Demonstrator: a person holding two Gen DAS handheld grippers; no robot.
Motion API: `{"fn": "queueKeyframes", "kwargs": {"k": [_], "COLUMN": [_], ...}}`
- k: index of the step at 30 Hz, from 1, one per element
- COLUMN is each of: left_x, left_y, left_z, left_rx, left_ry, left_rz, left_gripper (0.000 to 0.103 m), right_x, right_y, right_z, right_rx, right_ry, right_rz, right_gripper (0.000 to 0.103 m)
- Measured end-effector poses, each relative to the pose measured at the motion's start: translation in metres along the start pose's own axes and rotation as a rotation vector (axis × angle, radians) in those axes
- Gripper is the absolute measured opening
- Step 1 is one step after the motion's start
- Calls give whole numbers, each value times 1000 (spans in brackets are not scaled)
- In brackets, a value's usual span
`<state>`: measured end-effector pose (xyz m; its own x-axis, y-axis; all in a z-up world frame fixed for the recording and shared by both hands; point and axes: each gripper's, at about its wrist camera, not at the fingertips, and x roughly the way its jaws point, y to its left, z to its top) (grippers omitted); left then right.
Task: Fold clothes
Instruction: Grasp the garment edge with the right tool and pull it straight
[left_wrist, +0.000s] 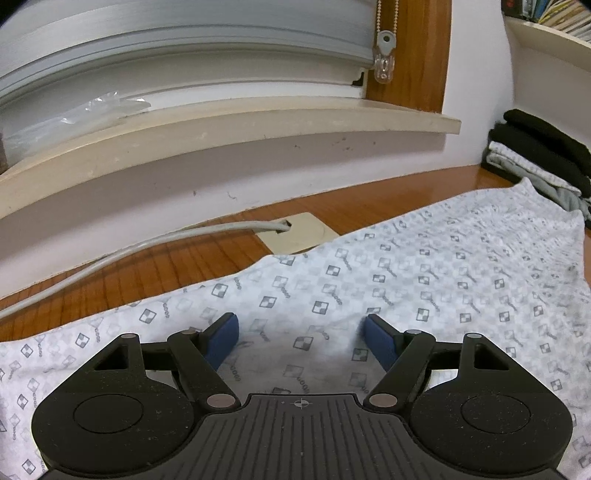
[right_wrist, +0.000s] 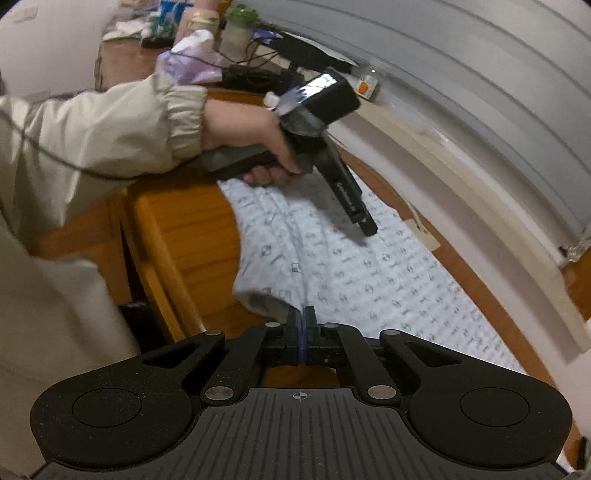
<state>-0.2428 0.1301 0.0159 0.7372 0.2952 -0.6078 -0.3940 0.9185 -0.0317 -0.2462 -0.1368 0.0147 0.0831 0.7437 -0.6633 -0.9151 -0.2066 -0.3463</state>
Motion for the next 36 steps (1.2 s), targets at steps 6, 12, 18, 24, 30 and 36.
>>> {"fn": "queueKeyframes", "kwargs": {"k": [6, 12, 18, 24, 30, 36], "left_x": [1, 1, -8, -51, -110, -132], "left_y": [0, -4, -10, -56, -135, -190], "left_z": [0, -1, -2, -15, -49, -84], "left_rx": [4, 23, 58, 132, 323, 471], "left_ry": [2, 7, -51, -116, -176, -152], "left_rz": [0, 16, 74, 42, -22, -62], "left_gripper": [80, 81, 81, 29, 21, 51], "right_x": [2, -5, 5, 13, 11, 6], "right_y": [-2, -25, -55, -74, -68, -69], "right_z": [-14, -47, -82, -101, -109, -113], "right_rx": [61, 119, 161, 208, 218, 255], "right_ry": [10, 50, 86, 97, 107, 91], "right_rz": [82, -63, -184, -236, -273, -285], "right_gripper": [2, 5, 11, 16, 21, 23]}}
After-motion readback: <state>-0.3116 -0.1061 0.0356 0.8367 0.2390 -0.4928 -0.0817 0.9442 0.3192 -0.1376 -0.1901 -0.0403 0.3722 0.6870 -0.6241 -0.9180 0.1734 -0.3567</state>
